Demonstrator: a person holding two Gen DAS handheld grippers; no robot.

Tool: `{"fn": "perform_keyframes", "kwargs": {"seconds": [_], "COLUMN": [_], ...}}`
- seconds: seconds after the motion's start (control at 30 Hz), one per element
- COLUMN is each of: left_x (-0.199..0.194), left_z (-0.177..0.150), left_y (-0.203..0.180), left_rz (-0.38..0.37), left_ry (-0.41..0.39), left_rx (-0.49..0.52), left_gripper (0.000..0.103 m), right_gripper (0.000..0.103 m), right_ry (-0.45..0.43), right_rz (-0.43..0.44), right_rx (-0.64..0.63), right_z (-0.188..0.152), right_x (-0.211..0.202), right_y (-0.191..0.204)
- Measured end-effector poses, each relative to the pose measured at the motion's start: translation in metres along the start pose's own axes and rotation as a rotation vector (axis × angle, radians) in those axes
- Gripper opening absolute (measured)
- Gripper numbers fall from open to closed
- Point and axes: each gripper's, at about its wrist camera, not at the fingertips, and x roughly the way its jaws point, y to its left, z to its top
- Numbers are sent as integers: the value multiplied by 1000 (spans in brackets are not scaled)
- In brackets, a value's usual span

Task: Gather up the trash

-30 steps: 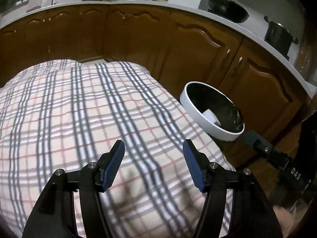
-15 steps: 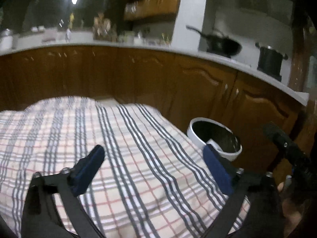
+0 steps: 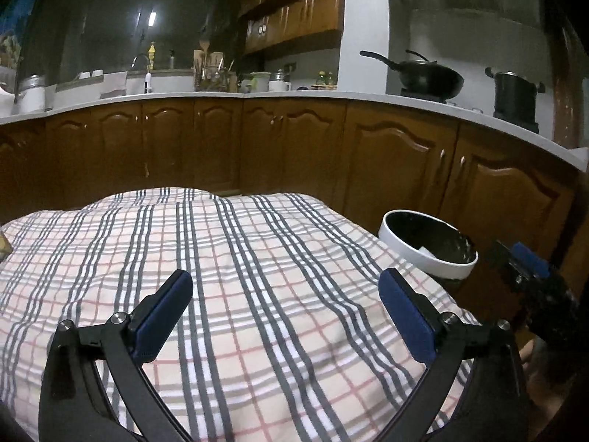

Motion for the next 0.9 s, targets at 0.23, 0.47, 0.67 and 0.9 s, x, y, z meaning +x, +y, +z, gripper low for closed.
{"fn": "perform_keyframes", "kwargs": {"seconds": [0.23, 0.47, 0.67, 0.9], "left_x": [-7, -15, -21, -25], "left_z": [6, 8, 8, 2], "left_y": [1, -2, 0, 2], "left_rz": [32, 75, 96, 117], "left_ry": [2, -11, -34, -49], "left_rx": [13, 44, 47, 49], "left_gripper": [103, 103, 103, 103], "right_gripper": [103, 103, 103, 103], "right_ry": [27, 25, 19, 20], "right_rz": [20, 36, 31, 18], "right_rx": [-23, -33, -39, -28], "right_z": [7, 10, 9, -1], "right_x": [-3, -7, -6, -5], "right_y": [12, 17, 18, 15]}}
